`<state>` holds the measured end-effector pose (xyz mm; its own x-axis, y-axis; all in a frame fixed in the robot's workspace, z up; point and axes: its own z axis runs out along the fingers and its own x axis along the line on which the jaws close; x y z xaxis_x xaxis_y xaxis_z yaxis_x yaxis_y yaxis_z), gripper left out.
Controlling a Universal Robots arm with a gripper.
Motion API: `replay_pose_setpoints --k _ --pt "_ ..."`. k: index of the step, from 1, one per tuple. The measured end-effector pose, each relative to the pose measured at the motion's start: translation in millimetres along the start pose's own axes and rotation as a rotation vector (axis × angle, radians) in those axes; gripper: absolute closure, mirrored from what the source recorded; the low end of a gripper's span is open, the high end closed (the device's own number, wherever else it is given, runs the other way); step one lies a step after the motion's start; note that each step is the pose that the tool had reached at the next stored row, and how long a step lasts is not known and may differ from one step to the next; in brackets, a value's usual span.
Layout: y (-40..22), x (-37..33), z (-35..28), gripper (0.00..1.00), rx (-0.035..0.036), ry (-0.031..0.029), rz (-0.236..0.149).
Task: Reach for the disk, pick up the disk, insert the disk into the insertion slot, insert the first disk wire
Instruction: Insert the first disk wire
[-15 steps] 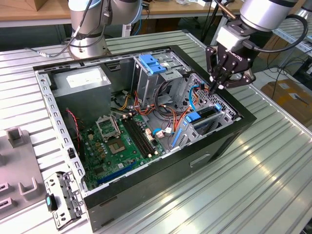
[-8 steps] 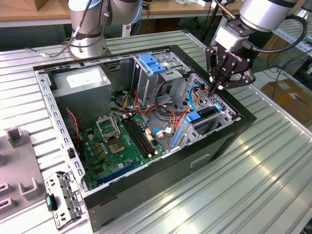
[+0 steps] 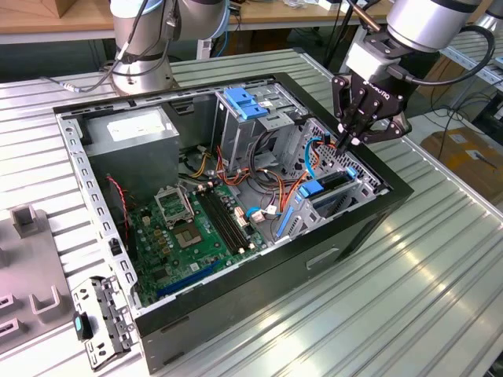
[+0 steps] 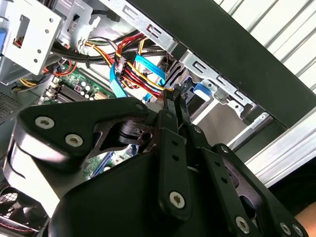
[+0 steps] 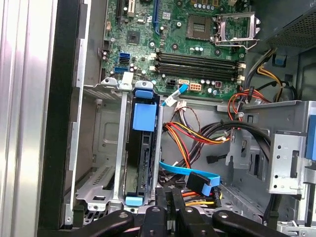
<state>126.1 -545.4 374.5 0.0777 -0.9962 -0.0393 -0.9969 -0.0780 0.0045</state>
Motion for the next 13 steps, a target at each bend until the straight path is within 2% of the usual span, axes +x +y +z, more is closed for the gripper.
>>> replay_pose_setpoints --k 13 --pt "0.2 1.9 0.1 0.84 -0.0001 0.0 0.002"
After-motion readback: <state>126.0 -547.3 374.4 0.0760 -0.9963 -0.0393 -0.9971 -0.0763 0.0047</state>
